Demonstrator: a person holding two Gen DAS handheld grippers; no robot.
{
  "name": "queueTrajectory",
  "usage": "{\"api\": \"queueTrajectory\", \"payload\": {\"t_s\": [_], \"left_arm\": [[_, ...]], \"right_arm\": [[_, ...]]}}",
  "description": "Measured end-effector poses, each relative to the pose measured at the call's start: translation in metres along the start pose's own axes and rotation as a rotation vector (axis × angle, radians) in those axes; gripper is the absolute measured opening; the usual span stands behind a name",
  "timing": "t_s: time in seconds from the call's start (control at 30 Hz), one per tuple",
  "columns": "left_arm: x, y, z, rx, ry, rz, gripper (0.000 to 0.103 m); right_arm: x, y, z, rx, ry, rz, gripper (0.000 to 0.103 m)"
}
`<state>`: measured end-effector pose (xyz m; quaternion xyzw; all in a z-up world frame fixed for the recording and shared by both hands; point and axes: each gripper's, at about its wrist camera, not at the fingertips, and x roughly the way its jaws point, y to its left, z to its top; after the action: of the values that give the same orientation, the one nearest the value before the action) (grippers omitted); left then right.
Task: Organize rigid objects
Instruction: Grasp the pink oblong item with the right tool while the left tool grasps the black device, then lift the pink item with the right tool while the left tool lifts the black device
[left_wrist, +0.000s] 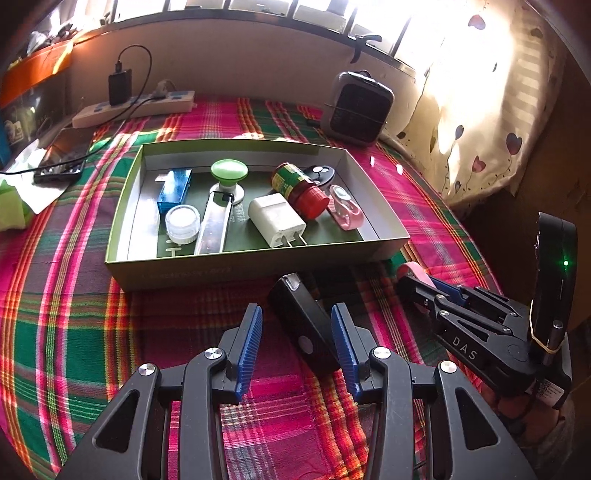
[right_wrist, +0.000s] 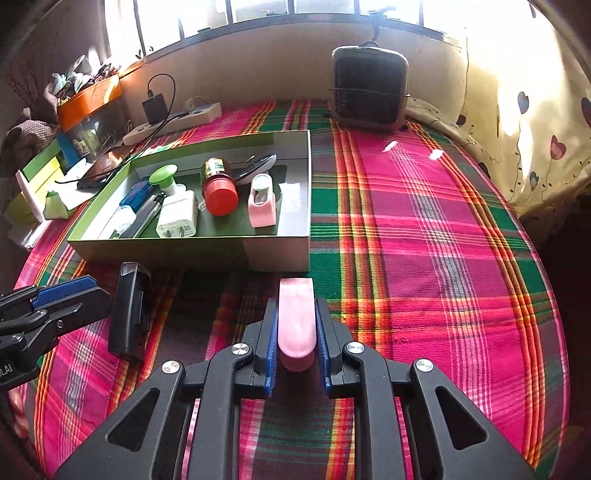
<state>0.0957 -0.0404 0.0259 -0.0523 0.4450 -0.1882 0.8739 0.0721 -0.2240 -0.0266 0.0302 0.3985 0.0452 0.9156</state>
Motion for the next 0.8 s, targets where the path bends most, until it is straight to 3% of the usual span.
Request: {"api": "queueTrajectory", "payload": {"t_s": [0.43,0.8], "left_arm": [[0.022,-0.017,-0.001,0.022,0.055,0.088,0.039],[0.022,-0.006,-0.003,0.045,0.042,0.176,0.039]], "right_arm": [[-0.001,-0.010,0.000,0.041,-0.001,0.042,0.019],[-0.001,-0.012,-0.001,0.052,-0.001,0.058,0.019]]}}
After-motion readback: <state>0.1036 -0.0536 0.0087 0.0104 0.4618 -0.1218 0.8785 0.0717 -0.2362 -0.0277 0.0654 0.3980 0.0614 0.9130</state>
